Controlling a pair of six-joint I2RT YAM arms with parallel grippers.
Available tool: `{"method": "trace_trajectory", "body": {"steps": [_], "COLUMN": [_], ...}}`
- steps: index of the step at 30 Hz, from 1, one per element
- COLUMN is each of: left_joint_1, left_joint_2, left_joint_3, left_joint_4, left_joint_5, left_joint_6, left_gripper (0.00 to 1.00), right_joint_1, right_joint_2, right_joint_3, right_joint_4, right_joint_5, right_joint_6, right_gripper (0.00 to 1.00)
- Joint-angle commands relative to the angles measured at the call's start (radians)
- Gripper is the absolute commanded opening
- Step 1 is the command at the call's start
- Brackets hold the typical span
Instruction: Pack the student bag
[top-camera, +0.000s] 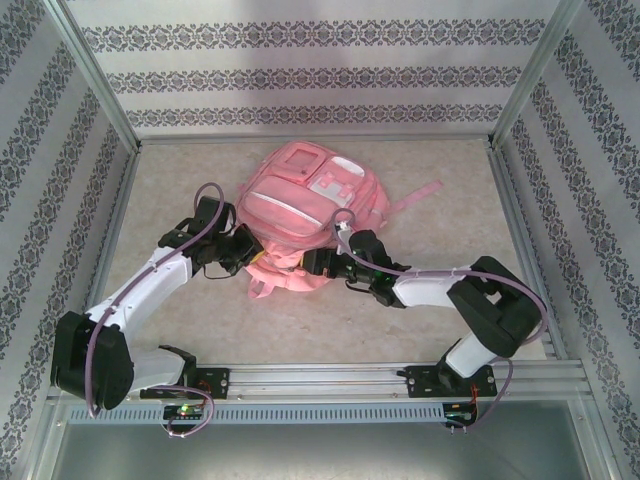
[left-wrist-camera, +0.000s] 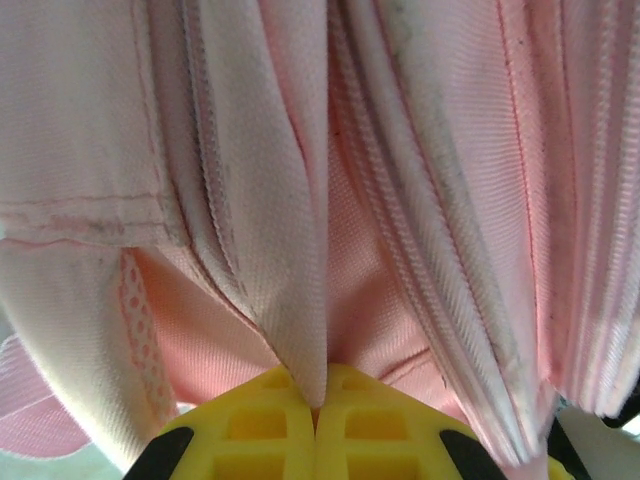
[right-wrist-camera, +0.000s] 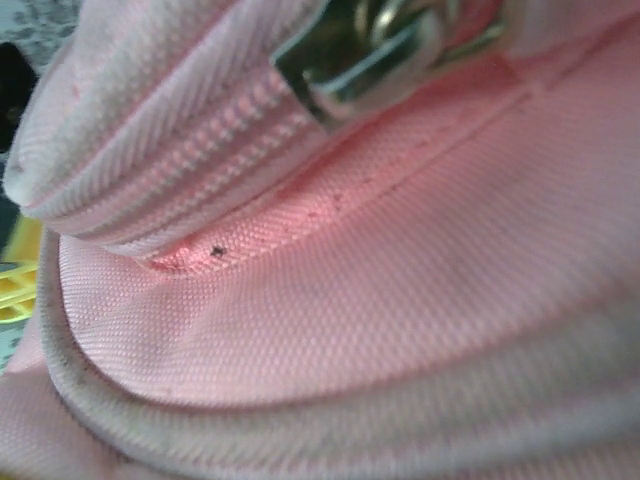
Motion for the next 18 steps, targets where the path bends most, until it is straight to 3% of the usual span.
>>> {"method": "trace_trajectory", "body": {"steps": [1,7,10,15,18], "left_joint_1": [-0.021,-0.021,-0.019,-0.018,-0.019], "left_joint_2": [0.004,0.007,-0.001,-0.02,-0.022], "left_joint_3": [0.056,0.067,0.07,0.06,0.063], "left_joint_4": [0.004,-0.012,-0.039,-0.045,-0.048], "left_joint_5": [0.13,0.107,0.083,0.062,0.06], "left_joint_6": [0.011,0.009,0.024,0.017,0.015], "left_gripper": [0.0,0.0,0.0,0.0,0.0], "right_joint_1": [0.018,0.02,0.02,0.067,0.113], "right_joint_2": [0.041,0.056,-0.003,-0.183,-0.288], "right_joint_3": [0.077,0.06,0.032,0.02,0.007], "right_joint_4": [0.247,0.215,0.096,-0.282,-0.408], "right_joint_5": [-0.252,-0.31,-0.238,0.019,0.104], "right_joint_6": [0.043,0.017,-0.048,-0.216,-0.265], "right_gripper": [0.6,0.55,0.5,0.52,0.52]}}
